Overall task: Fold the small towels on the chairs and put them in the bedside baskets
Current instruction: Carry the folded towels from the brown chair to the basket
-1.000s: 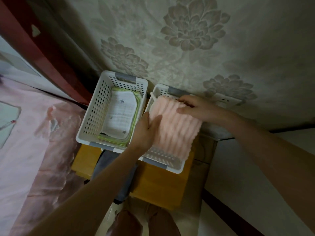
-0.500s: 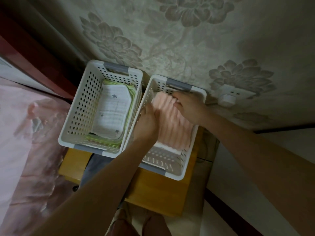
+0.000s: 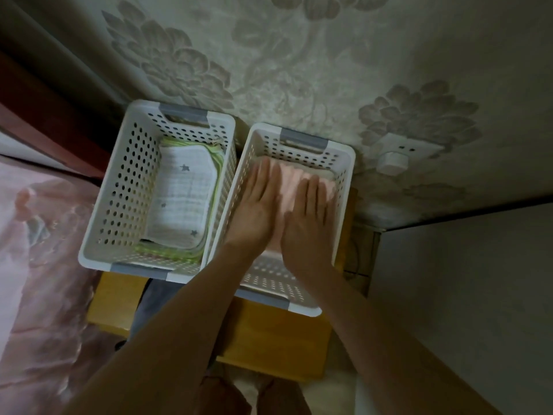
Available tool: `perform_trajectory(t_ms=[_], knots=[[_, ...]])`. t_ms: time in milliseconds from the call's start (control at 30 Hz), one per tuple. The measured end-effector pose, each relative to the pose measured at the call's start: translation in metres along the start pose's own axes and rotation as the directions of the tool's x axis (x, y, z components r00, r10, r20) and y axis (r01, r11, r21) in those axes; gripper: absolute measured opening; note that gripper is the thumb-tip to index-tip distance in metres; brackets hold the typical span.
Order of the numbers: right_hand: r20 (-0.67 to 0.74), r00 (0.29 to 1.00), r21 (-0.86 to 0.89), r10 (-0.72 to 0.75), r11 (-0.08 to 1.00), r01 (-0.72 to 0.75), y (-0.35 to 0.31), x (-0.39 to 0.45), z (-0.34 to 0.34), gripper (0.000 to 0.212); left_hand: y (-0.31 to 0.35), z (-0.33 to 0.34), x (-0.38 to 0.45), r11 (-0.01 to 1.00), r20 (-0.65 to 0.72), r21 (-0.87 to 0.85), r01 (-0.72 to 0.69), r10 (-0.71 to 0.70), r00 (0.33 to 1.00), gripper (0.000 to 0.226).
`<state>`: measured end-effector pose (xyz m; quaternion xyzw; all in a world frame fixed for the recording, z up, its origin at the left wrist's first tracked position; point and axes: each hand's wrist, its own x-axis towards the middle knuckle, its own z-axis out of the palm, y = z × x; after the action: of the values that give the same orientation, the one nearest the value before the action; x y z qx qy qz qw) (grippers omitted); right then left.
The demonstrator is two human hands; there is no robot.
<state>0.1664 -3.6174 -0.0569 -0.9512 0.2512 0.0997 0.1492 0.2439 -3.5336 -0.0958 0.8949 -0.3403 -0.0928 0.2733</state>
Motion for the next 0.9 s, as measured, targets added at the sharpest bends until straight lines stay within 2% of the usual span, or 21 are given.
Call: perform_trajectory(t_ms=[100,200,367,433,500,567,633,800,900], knots=[[-0.082,0.995,0.078,0.061,0.995,-0.055,0.002,0.0,0.026,0.061,-0.005,0.005,-0.002,0.997,0.028,0.032,-0.063,0.062,0.998,0.054],[-0.084,0.993,0.089,0.081,0.993,-0.074,0.006,0.003,0.044,0.065,-0.009,0.011,0.0,0.993,0.078,0.101,-0.061,0.053,0.996,0.058],[-0.011,0.997,0.072,0.073,0.995,-0.072,0.009,0.01,0.04,0.06,0.005,-0.002,0.008,0.971,0.217,0.237,0.038,-0.091,0.972,0.056],[0.053,0.996,0.058,0.077,0.995,-0.08,0.008,0.009,0.022,0.059,0.015,-0.02,0.004,0.982,0.171,0.185,0.028,-0.061,0.983,0.055],[0.059,0.998,0.075,0.032,0.997,-0.037,0.004,-0.001,0.0,0.056,0.022,-0.047,-0.012,0.991,0.057,0.121,-0.053,0.047,0.997,0.05],[-0.028,0.997,0.186,-0.072,0.98,0.075,-0.005,-0.023,-0.02,0.052,0.019,-0.077,-0.036,0.986,-0.005,0.106,-0.127,0.128,0.992,0.043],[-0.118,0.989,0.284,-0.086,0.952,0.117,-0.021,-0.053,-0.032,0.046,0.014,-0.108,-0.069,0.985,-0.001,0.095,-0.147,0.148,0.989,0.041],[-0.244,0.967,0.417,-0.068,0.893,0.168,-0.08,-0.137,-0.031,0.033,-0.013,-0.163,-0.155,0.999,-0.007,-0.038,-0.021,0.021,1.0,0.036],[-0.214,0.975,0.467,0.061,0.883,0.048,-0.104,-0.181,0.003,0.039,-0.039,-0.168,-0.206,0.978,0.033,-0.128,0.162,-0.159,0.987,0.037]])
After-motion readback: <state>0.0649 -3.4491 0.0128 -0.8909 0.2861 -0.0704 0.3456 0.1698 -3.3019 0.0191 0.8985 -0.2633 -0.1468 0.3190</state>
